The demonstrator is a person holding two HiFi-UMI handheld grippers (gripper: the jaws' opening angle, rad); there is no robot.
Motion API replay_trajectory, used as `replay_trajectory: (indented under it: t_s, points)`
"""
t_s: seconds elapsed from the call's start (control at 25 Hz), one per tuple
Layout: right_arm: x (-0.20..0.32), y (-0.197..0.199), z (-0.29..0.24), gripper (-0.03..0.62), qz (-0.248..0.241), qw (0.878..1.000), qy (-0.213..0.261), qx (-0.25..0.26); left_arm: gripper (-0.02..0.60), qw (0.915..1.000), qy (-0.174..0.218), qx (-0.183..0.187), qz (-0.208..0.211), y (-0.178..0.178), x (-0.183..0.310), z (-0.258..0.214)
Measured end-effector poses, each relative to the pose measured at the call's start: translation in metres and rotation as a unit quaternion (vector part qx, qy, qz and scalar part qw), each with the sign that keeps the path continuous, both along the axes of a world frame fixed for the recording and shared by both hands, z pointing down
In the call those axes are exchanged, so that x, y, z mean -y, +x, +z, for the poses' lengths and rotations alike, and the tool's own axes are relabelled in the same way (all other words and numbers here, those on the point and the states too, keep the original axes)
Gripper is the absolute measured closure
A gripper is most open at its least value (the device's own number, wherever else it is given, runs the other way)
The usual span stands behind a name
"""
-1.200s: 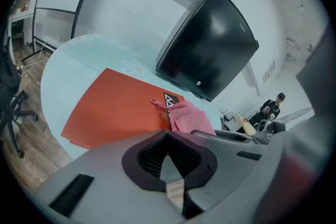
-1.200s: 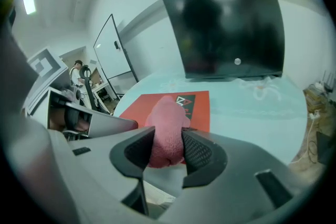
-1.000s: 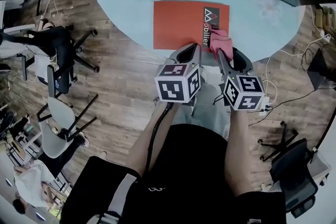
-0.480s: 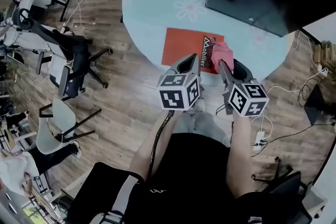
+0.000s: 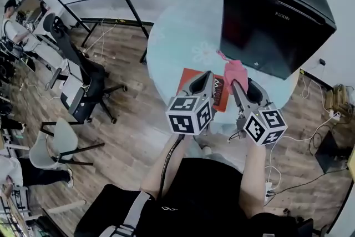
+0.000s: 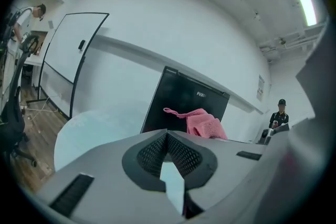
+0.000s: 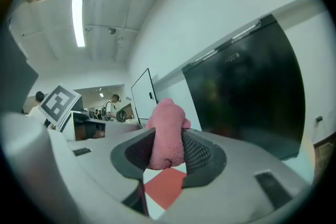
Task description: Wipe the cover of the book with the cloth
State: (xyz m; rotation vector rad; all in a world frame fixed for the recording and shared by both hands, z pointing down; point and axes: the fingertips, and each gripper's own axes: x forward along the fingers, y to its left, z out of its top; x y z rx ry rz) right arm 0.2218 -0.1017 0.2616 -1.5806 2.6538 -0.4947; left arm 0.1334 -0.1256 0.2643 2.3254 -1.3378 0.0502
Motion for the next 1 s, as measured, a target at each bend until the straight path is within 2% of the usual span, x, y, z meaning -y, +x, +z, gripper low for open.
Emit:
replay_trajectory:
  t_s: [0.16, 0.36, 1.0]
  points:
    - [-0.004, 0.007, -0.042, 0.450, 0.006, 0.999, 0.050, 0.002, 0.569, 0.9983, 0.059, -0.001, -0.001, -0.002, -0.006, -0.046]
    - [-0.004, 0.002, -0.074, 0.450, 0.001, 0.996, 0.090, -0.001, 0.569, 0.9948, 0.102, 0.001, -0.009, -0.010, -0.012, -0.081]
    - [0.005, -0.016, -0.058, 0.450, -0.006, 0.997, 0.077, -0.001, 0.569, 0.9964, 0.083, 0.005, -0.018, -0.022, -0.010, -0.060]
